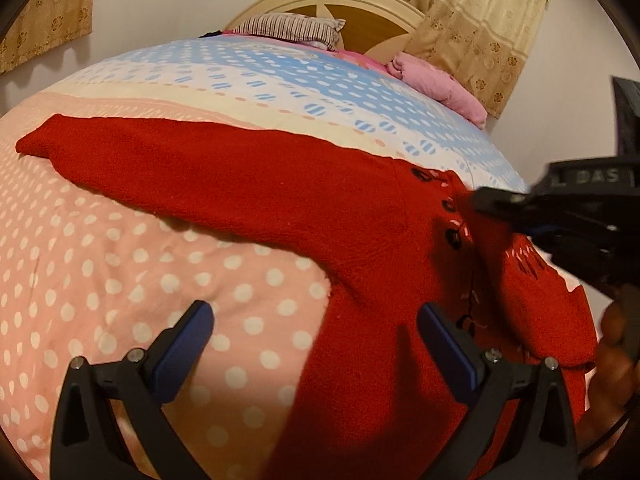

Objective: Fold small clothes
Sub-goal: 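Carry the held sleeve across the sweater body with the right tool, release, then grasp the other sleeve cuff with the left tool and lift it, then fold the held sleeve across the sweater body with the left tool, release, then grasp the sweater hem with the right tool and lift it, then fold the held hem up onto the collar with the right tool, release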

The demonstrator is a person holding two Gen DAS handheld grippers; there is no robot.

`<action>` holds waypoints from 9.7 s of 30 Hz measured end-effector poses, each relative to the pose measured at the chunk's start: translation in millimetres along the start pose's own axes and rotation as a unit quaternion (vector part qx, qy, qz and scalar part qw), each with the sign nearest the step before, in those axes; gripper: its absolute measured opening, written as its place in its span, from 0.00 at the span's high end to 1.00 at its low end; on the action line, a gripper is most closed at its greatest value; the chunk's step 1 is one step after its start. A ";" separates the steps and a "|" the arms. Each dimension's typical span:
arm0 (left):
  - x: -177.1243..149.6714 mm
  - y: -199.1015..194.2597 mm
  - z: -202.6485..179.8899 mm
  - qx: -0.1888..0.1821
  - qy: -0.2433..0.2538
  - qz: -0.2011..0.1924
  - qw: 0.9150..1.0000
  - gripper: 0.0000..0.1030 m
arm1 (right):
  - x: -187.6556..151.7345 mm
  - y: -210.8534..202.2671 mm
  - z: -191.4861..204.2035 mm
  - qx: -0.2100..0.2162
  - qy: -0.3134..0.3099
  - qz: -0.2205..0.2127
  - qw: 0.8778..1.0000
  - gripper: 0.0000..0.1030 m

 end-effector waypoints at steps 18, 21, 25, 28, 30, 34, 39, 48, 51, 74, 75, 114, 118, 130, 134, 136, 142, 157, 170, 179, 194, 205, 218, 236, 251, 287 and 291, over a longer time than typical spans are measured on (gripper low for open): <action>-1.4 -0.2 2.9 0.000 0.001 0.000 1.000 0.00 | -11.5 3.1 1.9 0.056 0.007 0.017 0.998 0.79; -1.0 0.5 3.5 0.000 0.001 0.000 1.000 0.00 | -8.9 12.8 -8.1 0.042 0.018 0.023 0.999 0.59; -1.1 0.4 3.6 0.000 0.001 0.001 1.000 0.00 | -16.7 35.4 -1.6 0.028 -0.011 0.044 0.999 0.59; -1.2 0.3 3.3 -0.001 0.001 0.001 1.000 0.00 | -29.2 55.4 2.3 -0.005 -0.048 0.059 0.997 0.80; -1.0 0.4 3.2 -0.001 0.001 0.000 1.000 0.00 | -29.0 60.0 1.1 -0.028 -0.063 0.054 0.996 0.91; -0.8 0.4 5.3 -0.001 -0.004 0.000 1.000 0.00 | -20.9 52.2 12.4 -0.017 -0.061 0.040 0.997 0.96; -1.1 0.9 11.3 -0.002 -0.022 -0.003 1.000 0.00 | -17.3 46.9 29.7 0.007 -0.076 0.034 0.997 0.96; -2.6 2.3 9.1 0.004 -0.010 -0.002 1.000 0.00 | -37.6 75.9 23.9 0.125 -0.002 0.146 0.981 0.92; -2.8 2.5 6.8 0.006 -0.009 -0.001 1.000 0.00 | -30.8 65.2 22.4 0.140 0.017 0.134 0.981 0.91; -8.1 11.7 0.3 0.027 0.037 0.042 0.998 0.00 | -46.6 -103.7 -213.2 -0.138 0.080 -0.116 0.980 0.91; -9.6 12.4 -1.6 0.028 0.056 0.054 0.997 0.00 | -46.5 -103.4 -213.9 -0.136 0.083 -0.116 0.980 0.91; 86.5 10.5 314.8 0.197 -0.186 -0.023 0.962 0.90 | -47.3 -98.6 -220.8 -0.086 0.116 -0.122 0.982 0.91; 118.8 -6.8 271.3 0.181 -0.132 -0.065 0.972 0.90 | -47.4 -98.8 -221.0 -0.086 0.116 -0.122 0.982 0.91; 128.3 -27.3 13.3 0.052 0.114 -0.113 0.986 0.90 | -46.4 -98.8 -220.9 -0.075 0.124 -0.124 0.982 0.90; 100.4 -9.6 -34.1 0.021 0.147 -0.073 0.986 0.90 | -46.5 -98.8 -221.9 -0.067 0.130 -0.125 0.981 0.90; 87.7 -1.4 -46.7 0.017 0.155 -0.054 0.986 0.90 | -46.4 -98.7 -222.0 -0.064 0.132 -0.125 0.981 0.90; 59.6 23.0 -57.0 0.024 0.166 -0.007 0.986 0.90 | -47.0 -99.0 -222.6 -0.061 0.134 -0.126 0.981 0.90; 43.3 40.4 -72.6 0.060 0.213 -0.002 0.975 0.88 | -46.9 -98.6 -223.0 -0.056 0.138 -0.126 0.981 0.90; 60.7 -13.3 18.3 0.013 0.081 -0.021 0.996 0.16 | -44.7 -100.2 -213.4 -0.123 0.100 -0.109 0.981 0.90; 41.3 4.4 156.8 0.095 -0.076 -0.010 0.993 0.14 | -28.8 -88.1 -98.0 -0.020 0.052 -0.098 0.994 0.59; 39.2 7.7 157.3 0.042 -0.099 -0.021 0.994 0.00 | -53.1 29.8 15.1 0.055 0.065 0.028 0.996 0.64; 41.2 3.5 161.3 0.010 -0.128 -0.044 0.991 0.00 | -0.3 -24.7 37.3 0.009 -0.045 -0.065 0.997 0.94; 41.4 5.7 160.9 0.024 -0.118 -0.036 0.992 0.00 | 63.6 -121.1 -20.2 -0.033 -0.065 -0.136 0.988 0.94; 45.0 9.0 148.7 0.045 -0.079 -0.012 0.996 0.00 | 60.0 -153.8 -124.1 -0.047 0.001 -0.128 0.991 0.94; 25.1 -5.9 -29.2 -0.070 0.048 0.029 0.996 0.00 | 120.3 -212.7 79.5 0.077 -0.112 -0.161 0.977 0.94; 21.3 39.2 21.5 0.121 -0.019 0.059 0.991 0.00 | 22.9 -111.9 -260.3 -0.106 0.060 -0.046 0.991 0.85; 21.4 39.3 21.8 0.121 -0.020 0.058 0.991 0.00 | 38.6 -131.5 -261.5 -0.111 0.080 -0.085 0.987 0.69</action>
Point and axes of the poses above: each gripper's, at about its wrist camera, not at the fingertips, and y roughly the way its jaws point, z to its left, x to its top, the point moved 10 cm from there along y, roughly the way its jaws point, and after that the axes turned 11 degrees about y, right-handed, at the moved point
